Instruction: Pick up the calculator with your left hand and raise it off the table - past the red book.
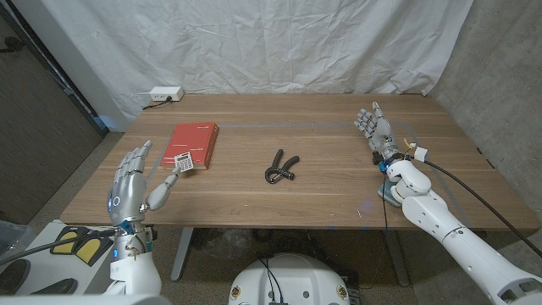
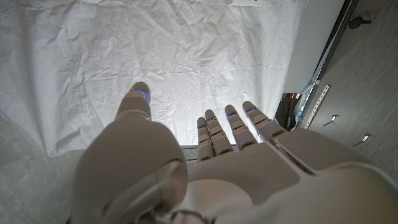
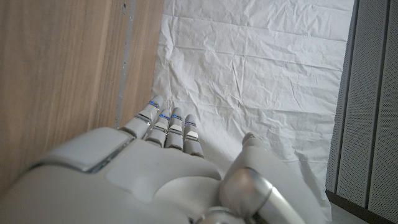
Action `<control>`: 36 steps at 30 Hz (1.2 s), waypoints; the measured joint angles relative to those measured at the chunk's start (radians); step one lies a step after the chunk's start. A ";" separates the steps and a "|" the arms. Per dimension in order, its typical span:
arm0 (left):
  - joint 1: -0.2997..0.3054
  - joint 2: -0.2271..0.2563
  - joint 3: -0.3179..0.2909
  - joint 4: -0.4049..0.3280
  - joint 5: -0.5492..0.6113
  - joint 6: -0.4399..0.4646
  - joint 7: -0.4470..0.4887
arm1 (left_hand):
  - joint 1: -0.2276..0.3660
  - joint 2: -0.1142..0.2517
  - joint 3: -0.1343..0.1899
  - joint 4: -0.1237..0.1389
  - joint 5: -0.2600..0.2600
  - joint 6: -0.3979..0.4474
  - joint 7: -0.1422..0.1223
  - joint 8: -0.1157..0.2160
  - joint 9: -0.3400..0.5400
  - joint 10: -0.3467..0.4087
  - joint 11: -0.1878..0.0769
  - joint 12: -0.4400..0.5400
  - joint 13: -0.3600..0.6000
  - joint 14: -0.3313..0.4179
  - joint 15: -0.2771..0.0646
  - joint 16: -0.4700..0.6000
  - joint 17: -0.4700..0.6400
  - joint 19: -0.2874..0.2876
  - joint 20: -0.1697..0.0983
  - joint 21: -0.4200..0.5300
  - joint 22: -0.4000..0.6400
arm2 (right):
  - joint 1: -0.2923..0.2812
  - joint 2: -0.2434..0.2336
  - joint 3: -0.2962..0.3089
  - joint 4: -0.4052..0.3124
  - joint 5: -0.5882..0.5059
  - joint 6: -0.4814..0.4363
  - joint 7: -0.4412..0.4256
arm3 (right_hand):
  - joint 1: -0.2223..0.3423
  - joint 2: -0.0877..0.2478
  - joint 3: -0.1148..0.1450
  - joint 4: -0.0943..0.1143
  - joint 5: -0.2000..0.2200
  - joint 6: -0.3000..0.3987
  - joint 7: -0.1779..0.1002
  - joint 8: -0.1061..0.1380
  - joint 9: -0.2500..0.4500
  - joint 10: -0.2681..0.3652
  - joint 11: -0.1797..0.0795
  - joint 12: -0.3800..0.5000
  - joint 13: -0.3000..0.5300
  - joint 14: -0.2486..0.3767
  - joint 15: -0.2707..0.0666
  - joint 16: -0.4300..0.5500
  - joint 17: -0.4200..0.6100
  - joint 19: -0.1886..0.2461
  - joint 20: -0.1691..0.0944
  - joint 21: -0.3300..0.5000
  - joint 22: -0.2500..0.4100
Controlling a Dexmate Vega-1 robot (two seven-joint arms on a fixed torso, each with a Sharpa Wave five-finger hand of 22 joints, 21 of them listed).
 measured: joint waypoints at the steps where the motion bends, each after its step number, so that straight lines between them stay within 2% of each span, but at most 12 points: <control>1: 0.000 0.002 0.002 -0.002 0.000 0.000 0.000 | 0.005 -0.001 0.002 -0.004 0.000 0.000 0.000 0.000 0.003 0.001 -0.001 0.000 0.000 0.000 0.000 0.000 0.000 0.000 0.000 0.000 0.000 | 0.000 0.000 0.000 0.000 0.000 0.001 0.000 | 0.000 0.000 0.000 0.000 0.000 0.000 0.000 0.000 0.000 0.000 0.000 0.000 0.000 0.000 0.000 0.000 0.000 0.000 0.000 0.000 0.000; 4: 0.003 0.010 0.011 -0.011 0.020 0.058 0.012 | 0.015 0.001 0.003 -0.005 0.000 0.006 -0.006 0.004 0.005 0.013 -0.013 0.000 0.000 0.004 -0.004 0.000 0.000 0.000 0.000 0.000 0.000 | -0.001 0.002 0.000 -0.001 0.000 0.001 0.001 | 0.000 0.000 0.000 0.000 0.000 0.000 0.000 0.000 0.000 0.000 0.000 0.000 0.000 0.000 0.000 0.000 0.000 0.000 0.000 0.000 0.000; 7: 0.004 0.016 0.016 -0.017 0.026 0.077 0.013 | 0.020 0.006 0.007 -0.009 0.000 0.012 -0.004 0.005 0.005 0.013 -0.013 0.000 0.000 0.007 -0.001 0.000 0.000 0.000 0.000 0.000 0.000 | -0.002 0.002 0.000 -0.001 0.001 0.002 0.001 | 0.000 0.000 0.000 0.000 0.000 0.000 0.000 0.000 0.000 0.004 -0.004 0.000 0.000 0.000 0.000 0.000 0.000 0.000 0.000 0.000 0.000; 11: 0.004 0.028 0.028 -0.027 0.046 0.149 0.014 | 0.029 0.005 0.007 -0.009 0.000 0.013 -0.005 0.005 0.005 0.013 -0.013 0.000 0.000 0.007 -0.001 0.000 0.000 0.000 0.000 0.000 0.000 | -0.004 0.004 0.000 -0.002 0.001 0.003 0.001 | 0.000 0.000 0.000 0.000 0.000 0.007 -0.003 0.000 0.000 0.005 -0.005 0.000 0.000 0.004 0.004 0.000 0.000 0.005 0.006 0.000 0.000; 13: 0.004 0.032 0.033 -0.029 0.046 0.149 0.014 | 0.033 0.009 0.007 -0.009 0.000 0.013 -0.005 0.005 0.005 0.013 -0.013 0.000 0.000 0.007 -0.001 0.000 0.000 0.000 0.000 0.000 0.000 | -0.004 0.004 0.000 -0.002 0.001 0.003 0.001 | 0.000 0.000 0.000 0.000 0.000 0.007 -0.004 0.000 0.000 0.005 -0.005 0.000 0.000 0.004 0.004 0.000 0.000 0.005 0.005 0.000 0.000; 15: 0.000 0.038 0.044 -0.033 0.066 0.201 0.014 | 0.033 0.009 0.009 -0.011 0.000 0.013 -0.005 0.005 0.005 0.013 -0.013 0.000 0.000 0.007 -0.001 0.000 0.000 0.000 0.000 0.000 0.000 | -0.005 0.004 0.000 -0.004 0.001 0.003 0.001 | 0.000 0.000 0.000 0.000 0.000 0.007 -0.003 0.000 0.000 0.005 -0.005 0.000 0.000 0.004 0.004 0.000 0.000 0.005 0.005 0.000 0.000; 22: -0.013 0.057 0.073 -0.037 0.094 0.296 0.010 | 0.048 0.013 0.011 -0.013 0.000 0.004 -0.003 0.005 0.005 0.011 -0.010 -0.004 0.000 0.003 -0.004 0.000 0.000 0.000 0.000 -0.007 0.000 | -0.005 0.005 -0.002 -0.006 0.001 0.003 -0.001 | -0.001 0.001 -0.004 -0.004 -0.005 0.007 -0.003 0.000 0.000 0.005 -0.005 0.000 0.000 0.004 0.004 0.000 0.000 0.005 0.005 -0.004 0.000; 36: -0.033 0.104 0.125 -0.049 0.111 0.432 -0.013 | 0.059 0.009 0.011 -0.013 0.000 -0.016 -0.002 -0.001 0.005 -0.005 -0.005 -0.011 0.000 -0.011 0.000 -0.008 0.000 -0.010 0.002 -0.007 0.000 | 0.008 0.007 -0.005 -0.001 0.005 -0.008 0.005 | -0.005 0.005 -0.004 -0.004 -0.005 0.007 -0.003 0.000 0.000 0.005 -0.005 0.000 0.000 0.011 0.004 0.000 0.000 0.005 0.005 -0.004 0.000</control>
